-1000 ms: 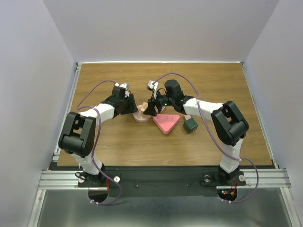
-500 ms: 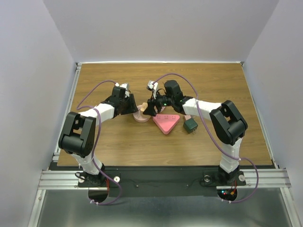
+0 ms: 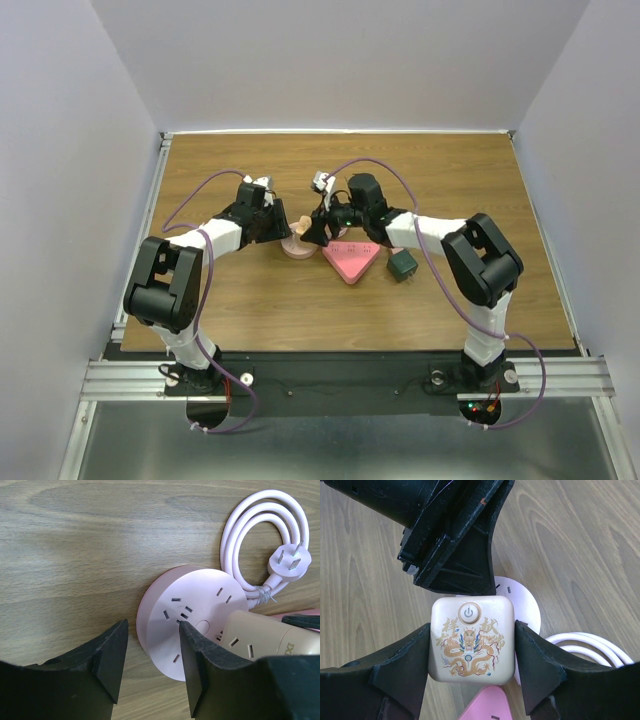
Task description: Insert the plug
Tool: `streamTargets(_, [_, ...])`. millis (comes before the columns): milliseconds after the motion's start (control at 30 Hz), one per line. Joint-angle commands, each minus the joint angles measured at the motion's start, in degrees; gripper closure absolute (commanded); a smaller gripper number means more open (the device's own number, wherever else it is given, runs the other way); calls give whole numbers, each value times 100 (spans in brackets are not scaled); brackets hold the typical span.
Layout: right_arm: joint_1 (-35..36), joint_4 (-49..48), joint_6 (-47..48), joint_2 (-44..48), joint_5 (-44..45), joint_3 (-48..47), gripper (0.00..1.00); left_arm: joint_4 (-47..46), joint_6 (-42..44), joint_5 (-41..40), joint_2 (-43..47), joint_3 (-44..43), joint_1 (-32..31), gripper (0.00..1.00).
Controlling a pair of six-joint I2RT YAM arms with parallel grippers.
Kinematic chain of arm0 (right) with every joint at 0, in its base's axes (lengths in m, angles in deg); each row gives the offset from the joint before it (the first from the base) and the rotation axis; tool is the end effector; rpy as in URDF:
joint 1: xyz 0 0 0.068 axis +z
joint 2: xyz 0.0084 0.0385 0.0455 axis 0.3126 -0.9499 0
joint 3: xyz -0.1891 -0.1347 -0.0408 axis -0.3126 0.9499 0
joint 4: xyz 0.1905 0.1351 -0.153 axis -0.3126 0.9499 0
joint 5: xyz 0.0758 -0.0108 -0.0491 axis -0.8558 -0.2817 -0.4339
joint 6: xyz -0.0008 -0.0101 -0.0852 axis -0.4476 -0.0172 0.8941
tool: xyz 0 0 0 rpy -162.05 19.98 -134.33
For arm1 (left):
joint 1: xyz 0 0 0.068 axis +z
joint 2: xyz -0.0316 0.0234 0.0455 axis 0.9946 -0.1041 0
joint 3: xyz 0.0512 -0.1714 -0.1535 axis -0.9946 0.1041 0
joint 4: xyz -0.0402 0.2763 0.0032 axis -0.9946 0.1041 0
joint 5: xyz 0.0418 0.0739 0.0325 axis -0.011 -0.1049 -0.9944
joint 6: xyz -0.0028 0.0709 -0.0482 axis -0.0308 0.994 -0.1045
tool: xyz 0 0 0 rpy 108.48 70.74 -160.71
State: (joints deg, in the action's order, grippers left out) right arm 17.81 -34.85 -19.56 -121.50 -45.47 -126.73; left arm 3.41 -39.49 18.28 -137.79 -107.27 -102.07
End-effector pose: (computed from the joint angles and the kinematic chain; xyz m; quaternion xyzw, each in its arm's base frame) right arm 0.3435 0.3078 0.1372 -0.4529 0.6750 0.3981 0.4251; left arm 0.3642 -0.1333 0.1082 0.0080 0.9032 -0.2225 0.3669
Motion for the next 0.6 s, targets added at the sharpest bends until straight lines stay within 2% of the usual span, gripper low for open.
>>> streamTargets(0, [123, -250, 0, 111, 357, 191, 100, -5, 18, 77, 21, -53, -33, 44])
streamTargets(567, [132, 58, 141, 454, 629, 358, 100, 4, 36, 103, 21, -35, -33, 46])
